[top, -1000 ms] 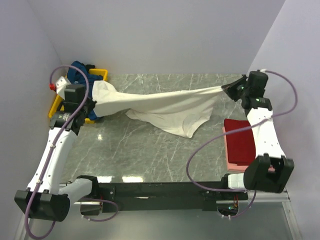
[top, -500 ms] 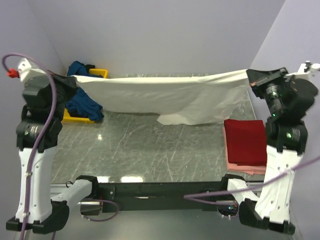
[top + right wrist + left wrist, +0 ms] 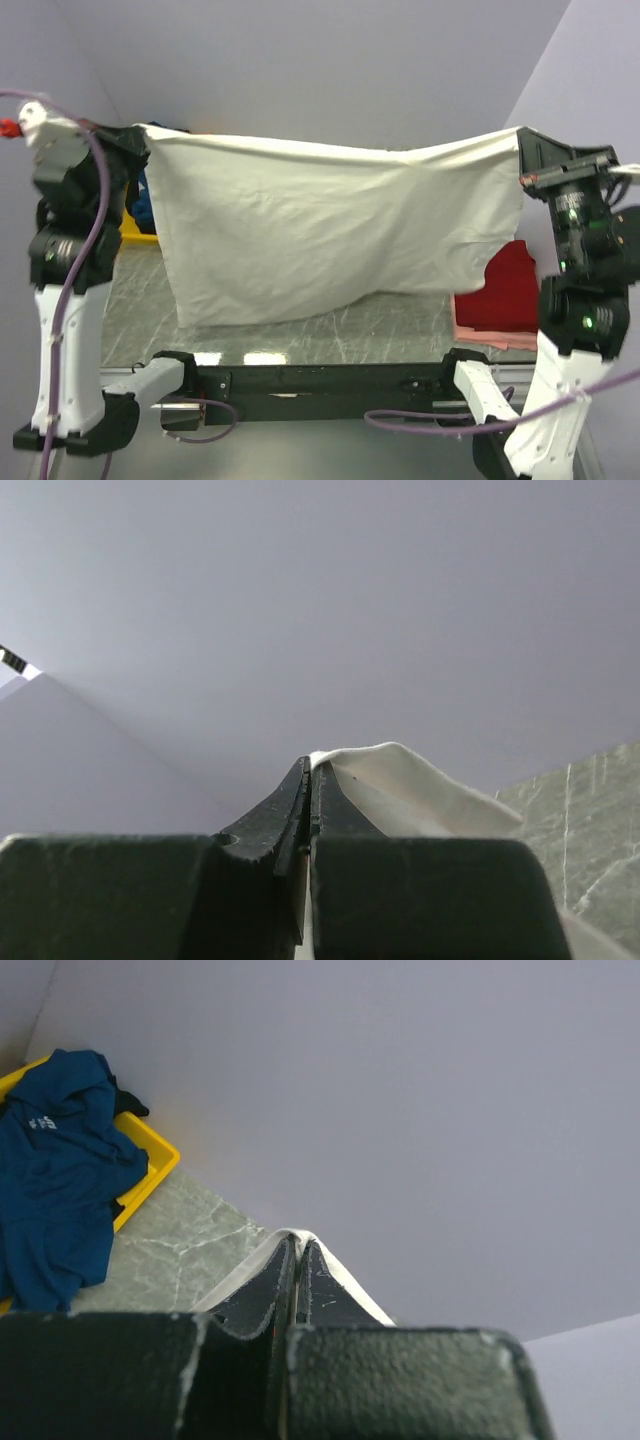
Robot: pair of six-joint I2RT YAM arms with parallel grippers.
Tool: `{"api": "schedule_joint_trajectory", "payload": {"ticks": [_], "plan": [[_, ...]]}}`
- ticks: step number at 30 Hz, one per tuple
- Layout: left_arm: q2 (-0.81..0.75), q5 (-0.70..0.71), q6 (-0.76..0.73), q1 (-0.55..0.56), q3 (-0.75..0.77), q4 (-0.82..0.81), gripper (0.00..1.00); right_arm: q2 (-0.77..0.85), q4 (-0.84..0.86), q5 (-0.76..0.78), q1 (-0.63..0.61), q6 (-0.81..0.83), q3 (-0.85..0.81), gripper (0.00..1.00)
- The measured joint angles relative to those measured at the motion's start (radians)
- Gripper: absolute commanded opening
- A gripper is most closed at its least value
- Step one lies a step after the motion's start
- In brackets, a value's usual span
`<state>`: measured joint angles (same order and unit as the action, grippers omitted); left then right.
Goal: Fold and stack the t-shirts
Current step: Flatten the tshirt out
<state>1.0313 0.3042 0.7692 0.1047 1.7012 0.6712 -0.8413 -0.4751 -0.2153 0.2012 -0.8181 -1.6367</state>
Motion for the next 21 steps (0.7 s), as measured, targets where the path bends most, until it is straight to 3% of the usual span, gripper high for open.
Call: {"api": "schedule_joint_trajectory", "payload": {"ticks": [5, 10, 13, 17, 21], "plan": [[0.187, -0.031, 0.001, -0.016, -0.013, -0.154, 0.0, -0.153, 0.18, -0.024, 0.0, -0.02, 0.091, 0.0], [0.471, -0.181, 0.014, -0.099, 0.045, -0.328, 0.0, -0.405, 0.348, -0.047, -0.001, -0.048, 0.098, 0.0], [0.711, -0.321, 0.052, -0.159, 0.219, -0.396, 0.0, -0.595, 0.388, -0.072, -0.007, -0.071, 0.024, 0.0], [0.983, -0.48, 0.101, -0.201, 0.541, -0.444, 0.0, -0.829, 0.414, -0.109, -0.018, -0.1, -0.193, 0.0], [1.041, -0.602, 0.171, -0.239, 0.61, -0.544, 0.0, -0.887, 0.44, -0.13, -0.019, -0.114, -0.31, 0.0]]}}
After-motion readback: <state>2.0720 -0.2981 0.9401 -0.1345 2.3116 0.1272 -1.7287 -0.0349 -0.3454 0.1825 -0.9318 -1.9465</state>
